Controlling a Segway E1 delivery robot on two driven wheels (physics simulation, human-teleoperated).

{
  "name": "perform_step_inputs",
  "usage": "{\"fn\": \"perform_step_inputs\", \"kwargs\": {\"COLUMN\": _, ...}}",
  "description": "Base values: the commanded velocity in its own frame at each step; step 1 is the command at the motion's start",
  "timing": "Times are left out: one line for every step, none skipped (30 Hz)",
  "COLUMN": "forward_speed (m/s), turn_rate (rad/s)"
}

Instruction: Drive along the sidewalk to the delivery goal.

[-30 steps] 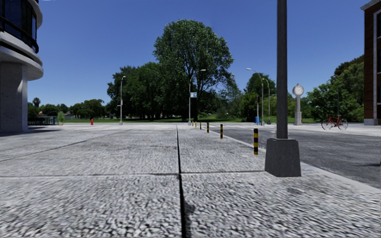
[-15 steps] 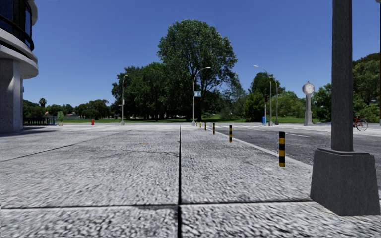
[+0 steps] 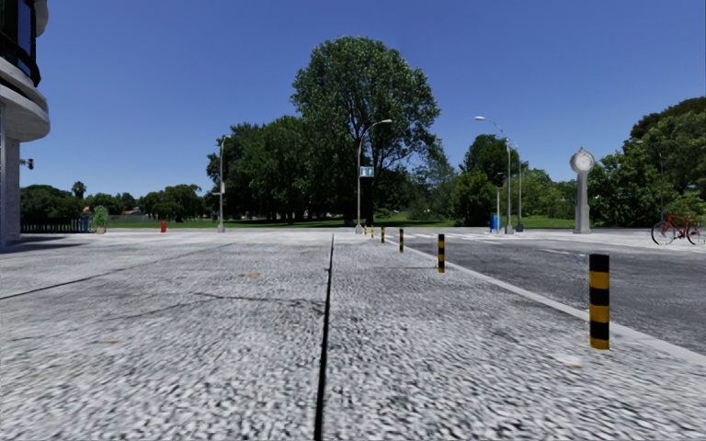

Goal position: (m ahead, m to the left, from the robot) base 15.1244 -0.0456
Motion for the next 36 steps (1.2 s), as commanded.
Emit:
{"fn": "perform_step_inputs", "kwargs": {"forward_speed": 2.0, "turn_rate": 0.0}}
{"fn": "perform_step_inputs", "kwargs": {"forward_speed": 2.0, "turn_rate": 0.0}}
{"fn": "perform_step_inputs", "kwargs": {"forward_speed": 2.0, "turn_rate": 0.0}}
{"fn": "perform_step_inputs", "kwargs": {"forward_speed": 2.0, "turn_rate": 0.0}}
{"fn": "perform_step_inputs", "kwargs": {"forward_speed": 2.0, "turn_rate": 0.0}}
{"fn": "perform_step_inputs", "kwargs": {"forward_speed": 2.0, "turn_rate": 0.0}}
{"fn": "perform_step_inputs", "kwargs": {"forward_speed": 2.0, "turn_rate": 0.0}}
{"fn": "perform_step_inputs", "kwargs": {"forward_speed": 2.0, "turn_rate": 0.0}}
{"fn": "perform_step_inputs", "kwargs": {"forward_speed": 2.0, "turn_rate": 0.0}}
{"fn": "perform_step_inputs", "kwargs": {"forward_speed": 2.0, "turn_rate": 0.0}}
{"fn": "perform_step_inputs", "kwargs": {"forward_speed": 2.0, "turn_rate": 0.0}}
{"fn": "perform_step_inputs", "kwargs": {"forward_speed": 2.0, "turn_rate": 0.0}}
{"fn": "perform_step_inputs", "kwargs": {"forward_speed": 2.0, "turn_rate": 0.0}}
{"fn": "perform_step_inputs", "kwargs": {"forward_speed": 2.0, "turn_rate": 0.0}}
{"fn": "perform_step_inputs", "kwargs": {"forward_speed": 2.0, "turn_rate": 0.0}}
{"fn": "perform_step_inputs", "kwargs": {"forward_speed": 2.0, "turn_rate": 0.0}}
{"fn": "perform_step_inputs", "kwargs": {"forward_speed": 2.0, "turn_rate": 0.0}}
{"fn": "perform_step_inputs", "kwargs": {"forward_speed": 2.0, "turn_rate": 0.0}}
{"fn": "perform_step_inputs", "kwargs": {"forward_speed": 2.0, "turn_rate": 0.0}}
{"fn": "perform_step_inputs", "kwargs": {"forward_speed": 2.0, "turn_rate": 0.0}}
{"fn": "perform_step_inputs", "kwargs": {"forward_speed": 2.0, "turn_rate": 0.0}}
{"fn": "perform_step_inputs", "kwargs": {"forward_speed": 2.0, "turn_rate": 0.0}}
{"fn": "perform_step_inputs", "kwargs": {"forward_speed": 2.0, "turn_rate": 0.0}}
{"fn": "perform_step_inputs", "kwargs": {"forward_speed": 2.0, "turn_rate": 0.0}}
{"fn": "perform_step_inputs", "kwargs": {"forward_speed": 2.0, "turn_rate": 0.0}}
{"fn": "perform_step_inputs", "kwargs": {"forward_speed": 2.0, "turn_rate": 0.0}}
{"fn": "perform_step_inputs", "kwargs": {"forward_speed": 2.0, "turn_rate": 0.0}}
{"fn": "perform_step_inputs", "kwargs": {"forward_speed": 2.0, "turn_rate": 0.0}}
{"fn": "perform_step_inputs", "kwargs": {"forward_speed": 2.0, "turn_rate": 0.0}}
{"fn": "perform_step_inputs", "kwargs": {"forward_speed": 2.0, "turn_rate": 0.0}}
{"fn": "perform_step_inputs", "kwargs": {"forward_speed": 2.0, "turn_rate": 0.0}}
{"fn": "perform_step_inputs", "kwargs": {"forward_speed": 2.0, "turn_rate": 0.0}}
{"fn": "perform_step_inputs", "kwargs": {"forward_speed": 2.0, "turn_rate": 0.0}}
{"fn": "perform_step_inputs", "kwargs": {"forward_speed": 2.0, "turn_rate": 0.0}}
{"fn": "perform_step_inputs", "kwargs": {"forward_speed": 2.0, "turn_rate": 0.0}}
{"fn": "perform_step_inputs", "kwargs": {"forward_speed": 2.0, "turn_rate": 0.0}}
